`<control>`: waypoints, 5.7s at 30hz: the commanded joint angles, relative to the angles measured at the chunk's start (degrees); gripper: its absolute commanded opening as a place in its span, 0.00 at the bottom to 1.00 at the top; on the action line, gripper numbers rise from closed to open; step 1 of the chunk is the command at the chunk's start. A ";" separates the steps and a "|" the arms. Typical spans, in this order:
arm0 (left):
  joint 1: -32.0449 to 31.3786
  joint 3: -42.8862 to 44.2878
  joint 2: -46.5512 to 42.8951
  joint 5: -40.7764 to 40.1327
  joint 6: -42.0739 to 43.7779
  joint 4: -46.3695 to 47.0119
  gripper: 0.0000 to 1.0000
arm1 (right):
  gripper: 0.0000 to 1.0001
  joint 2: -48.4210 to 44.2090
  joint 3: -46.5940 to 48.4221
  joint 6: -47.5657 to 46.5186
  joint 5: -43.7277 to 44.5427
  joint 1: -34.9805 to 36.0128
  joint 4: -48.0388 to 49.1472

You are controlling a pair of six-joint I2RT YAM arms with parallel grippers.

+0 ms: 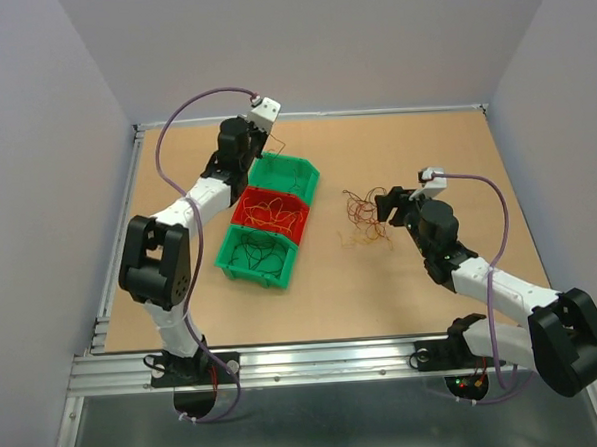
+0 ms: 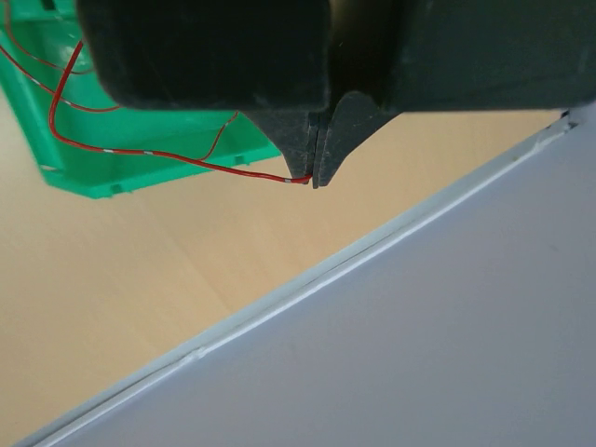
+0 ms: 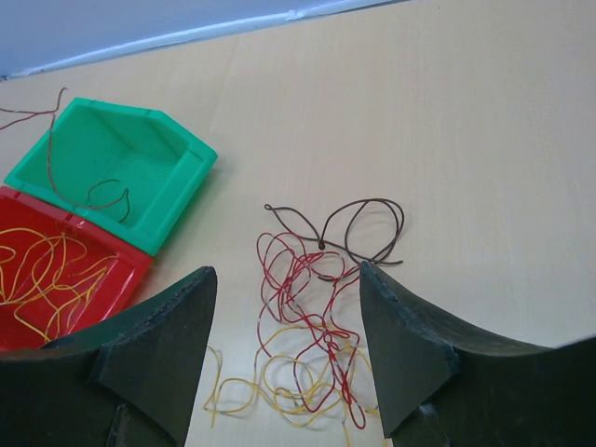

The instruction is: Untangle the cables

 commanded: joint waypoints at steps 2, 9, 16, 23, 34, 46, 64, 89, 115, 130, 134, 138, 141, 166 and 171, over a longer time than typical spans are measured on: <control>-0.03 8.65 6.78 -20.75 2.93 -4.73 0.00 | 0.68 0.24 -0.45 -0.16 -1.91 0.25 2.90; -1.79 3.31 5.65 -25.25 7.83 1.22 0.00 | 0.68 0.41 -0.54 -0.25 -2.26 0.25 3.17; -8.46 -1.00 6.62 -27.75 19.27 2.38 0.00 | 0.68 0.76 -0.36 -0.25 -3.14 0.34 3.34; -8.47 9.09 8.72 -18.69 20.58 -12.54 0.00 | 0.69 1.12 -0.19 -0.68 -4.20 0.25 3.52; -7.07 19.66 15.84 -3.87 24.01 -24.61 0.00 | 0.69 -0.55 -1.07 -1.21 -4.55 0.25 3.52; -3.82 34.16 32.12 9.08 27.80 -51.25 0.03 | 0.69 0.67 -0.63 -1.21 -6.04 0.34 3.52; -3.46 35.39 16.56 11.64 21.39 -53.17 0.64 | 0.76 7.88 4.81 -0.25 -9.04 0.34 -1.04; -16.38 -19.80 -12.37 16.03 -1.12 6.58 0.65 | 0.01 16.03 17.06 -6.75 -35.13 2.87 -19.44; -16.82 -27.45 -16.41 37.38 1.17 14.23 0.66 | 0.00 -9.69 1.57 5.55 -14.22 3.41 -4.05; -19.19 -24.57 -10.27 35.12 -1.55 14.41 0.90 | 0.01 -8.46 -0.10 9.16 -13.69 3.50 3.25; -19.28 -23.06 -6.58 32.91 -4.54 15.99 0.99 | 0.01 -8.73 -0.28 9.25 -16.50 3.41 3.78; -19.19 -21.40 -4.46 34.67 -7.09 16.70 0.99 | 0.01 -8.99 -0.45 9.60 -17.56 3.50 4.22; -19.28 -19.38 -3.23 36.86 -10.33 16.79 0.99 | 0.00 -8.99 -0.54 10.21 -18.79 3.50 5.18; -7.25 -14.63 -1.56 29.67 -22.99 15.03 0.00 | 0.01 -40.33 -9.93 11.36 31.55 3.41 -14.13; -3.38 -15.85 -2.78 28.69 -26.34 17.75 0.00 | 0.01 -63.07 -12.76 11.01 41.75 3.41 -22.57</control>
